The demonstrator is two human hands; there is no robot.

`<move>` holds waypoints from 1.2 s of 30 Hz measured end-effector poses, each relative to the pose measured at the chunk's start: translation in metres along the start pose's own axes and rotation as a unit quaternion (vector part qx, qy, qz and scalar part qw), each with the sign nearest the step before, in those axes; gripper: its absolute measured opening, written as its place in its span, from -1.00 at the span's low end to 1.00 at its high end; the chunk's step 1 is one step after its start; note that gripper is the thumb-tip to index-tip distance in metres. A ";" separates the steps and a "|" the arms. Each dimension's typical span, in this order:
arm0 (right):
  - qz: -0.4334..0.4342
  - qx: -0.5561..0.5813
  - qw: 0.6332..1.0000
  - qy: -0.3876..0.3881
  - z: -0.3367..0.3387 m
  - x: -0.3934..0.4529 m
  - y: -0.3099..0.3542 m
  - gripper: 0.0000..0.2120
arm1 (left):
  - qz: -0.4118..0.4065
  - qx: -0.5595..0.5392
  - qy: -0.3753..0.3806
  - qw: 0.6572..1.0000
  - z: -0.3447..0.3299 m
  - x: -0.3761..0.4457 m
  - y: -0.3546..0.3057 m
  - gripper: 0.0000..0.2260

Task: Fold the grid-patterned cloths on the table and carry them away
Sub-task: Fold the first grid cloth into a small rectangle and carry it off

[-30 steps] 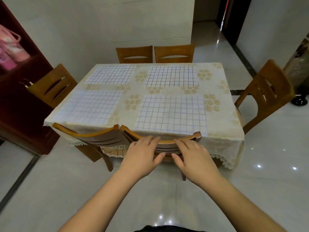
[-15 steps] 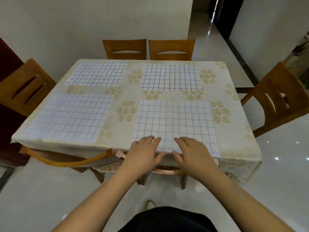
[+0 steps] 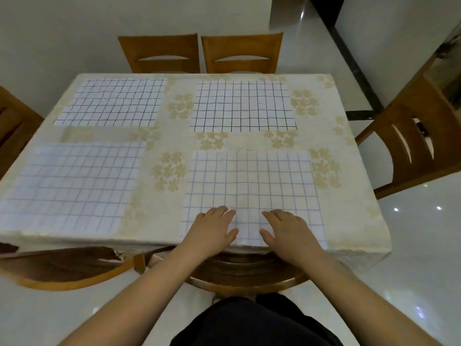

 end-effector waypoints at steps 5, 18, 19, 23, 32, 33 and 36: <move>0.039 -0.014 0.999 0.009 -0.006 0.028 -0.026 -0.47 | 0.013 0.004 0.006 1.000 -0.010 0.029 -0.008 -0.48; 0.104 -0.034 0.991 0.075 -0.045 0.083 -0.041 -0.39 | 0.095 -0.080 0.047 0.991 -0.040 0.079 0.019 -0.51; 0.108 -0.035 0.990 0.081 -0.048 0.087 -0.039 -0.39 | 0.107 -0.093 0.049 0.989 -0.041 0.082 0.025 -0.51; 0.108 -0.034 0.988 0.109 -0.060 0.099 -0.036 -0.37 | 0.130 -0.120 0.053 0.983 -0.046 0.092 0.048 -0.52; 0.109 -0.047 0.988 0.097 -0.077 0.121 -0.024 -0.37 | 0.243 -0.187 -0.002 0.952 -0.057 0.104 0.104 -0.47; 0.105 -0.045 0.988 0.100 -0.079 0.122 -0.025 -0.37 | 0.262 -0.193 -0.011 0.946 -0.058 0.104 0.111 -0.46; 0.093 -0.045 0.989 0.109 -0.086 0.124 -0.028 -0.37 | 0.317 -0.262 -0.019 0.911 -0.064 0.103 0.132 -0.46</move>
Point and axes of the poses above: each hand's wrist, its own x-axis towards the middle knuckle, its own z-axis out of the back of the hand, y = z × x, the point moved 7 cm from there along x, towards the middle knuckle, and after that the axes turned 7 degrees about z, right-handed, at the moved point
